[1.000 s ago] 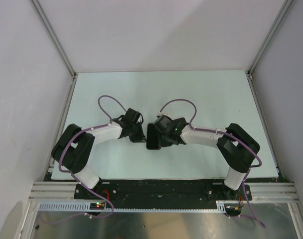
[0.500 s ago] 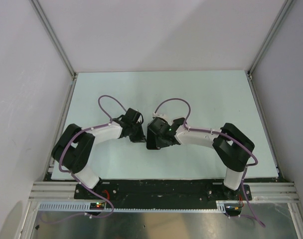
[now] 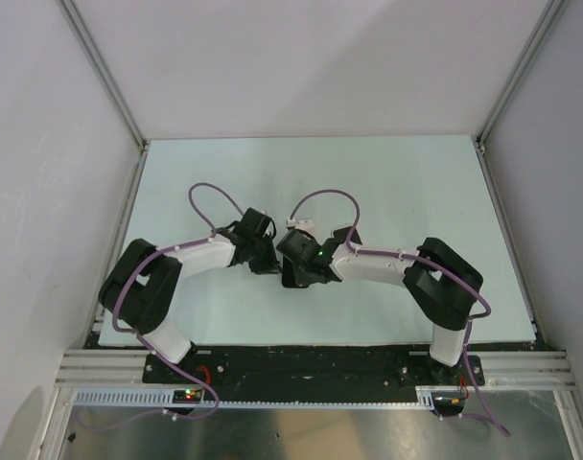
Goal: Put the phone into the phone case
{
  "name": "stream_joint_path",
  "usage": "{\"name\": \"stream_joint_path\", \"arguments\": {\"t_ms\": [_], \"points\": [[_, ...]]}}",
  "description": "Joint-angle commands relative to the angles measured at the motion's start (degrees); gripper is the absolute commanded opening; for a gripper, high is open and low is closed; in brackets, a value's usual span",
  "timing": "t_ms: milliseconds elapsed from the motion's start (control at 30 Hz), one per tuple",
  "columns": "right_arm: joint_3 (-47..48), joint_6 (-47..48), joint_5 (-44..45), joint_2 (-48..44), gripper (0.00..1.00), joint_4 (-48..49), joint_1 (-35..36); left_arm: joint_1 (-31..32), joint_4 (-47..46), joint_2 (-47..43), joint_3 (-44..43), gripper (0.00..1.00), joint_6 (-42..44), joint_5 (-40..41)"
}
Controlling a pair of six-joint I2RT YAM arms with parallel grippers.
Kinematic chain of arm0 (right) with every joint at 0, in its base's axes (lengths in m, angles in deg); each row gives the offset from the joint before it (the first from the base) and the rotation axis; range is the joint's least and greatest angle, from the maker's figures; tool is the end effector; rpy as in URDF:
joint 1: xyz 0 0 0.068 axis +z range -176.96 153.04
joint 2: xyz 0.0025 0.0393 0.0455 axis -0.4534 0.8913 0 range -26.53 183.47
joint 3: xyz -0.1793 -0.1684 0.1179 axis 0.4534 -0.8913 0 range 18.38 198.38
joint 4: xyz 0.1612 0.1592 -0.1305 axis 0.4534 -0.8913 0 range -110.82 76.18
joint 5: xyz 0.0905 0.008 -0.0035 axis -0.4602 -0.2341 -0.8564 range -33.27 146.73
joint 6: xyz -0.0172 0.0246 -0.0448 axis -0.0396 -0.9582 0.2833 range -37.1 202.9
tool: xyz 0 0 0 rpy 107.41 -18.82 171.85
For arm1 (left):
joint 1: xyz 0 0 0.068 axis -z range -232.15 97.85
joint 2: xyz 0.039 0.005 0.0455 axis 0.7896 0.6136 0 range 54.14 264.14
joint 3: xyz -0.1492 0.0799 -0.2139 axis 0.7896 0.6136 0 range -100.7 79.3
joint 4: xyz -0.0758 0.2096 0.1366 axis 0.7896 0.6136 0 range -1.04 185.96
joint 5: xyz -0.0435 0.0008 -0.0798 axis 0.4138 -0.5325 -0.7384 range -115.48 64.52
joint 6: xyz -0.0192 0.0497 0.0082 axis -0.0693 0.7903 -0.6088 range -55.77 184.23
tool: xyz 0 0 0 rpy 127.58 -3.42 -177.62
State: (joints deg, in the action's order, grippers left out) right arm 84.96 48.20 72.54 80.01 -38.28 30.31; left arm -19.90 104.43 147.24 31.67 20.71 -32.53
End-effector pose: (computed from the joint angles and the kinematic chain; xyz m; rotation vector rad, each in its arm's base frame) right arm 0.2073 0.3045 0.1575 -0.4336 2.5968 0.1760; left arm 0.2531 -0.1648 0.1490 -0.2272 2.7496 -0.5732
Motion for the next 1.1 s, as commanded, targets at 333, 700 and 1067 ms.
{"name": "stream_joint_path", "arguments": {"t_ms": [333,700,1067], "points": [[-1.62,4.23,-2.94,-7.36,0.4,-0.21,-6.03,0.12,0.85,-5.26,-1.08,0.16,1.98,1.34],[9.21,8.57,-11.73,-2.39,0.37,6.35,-18.99,3.99,1.83,-13.66,5.84,0.16,-0.82,3.02],[26.69,9.55,-16.79,15.14,0.2,3.69,-21.01,12.85,1.52,-12.22,7.02,0.13,-7.29,5.93]]}}
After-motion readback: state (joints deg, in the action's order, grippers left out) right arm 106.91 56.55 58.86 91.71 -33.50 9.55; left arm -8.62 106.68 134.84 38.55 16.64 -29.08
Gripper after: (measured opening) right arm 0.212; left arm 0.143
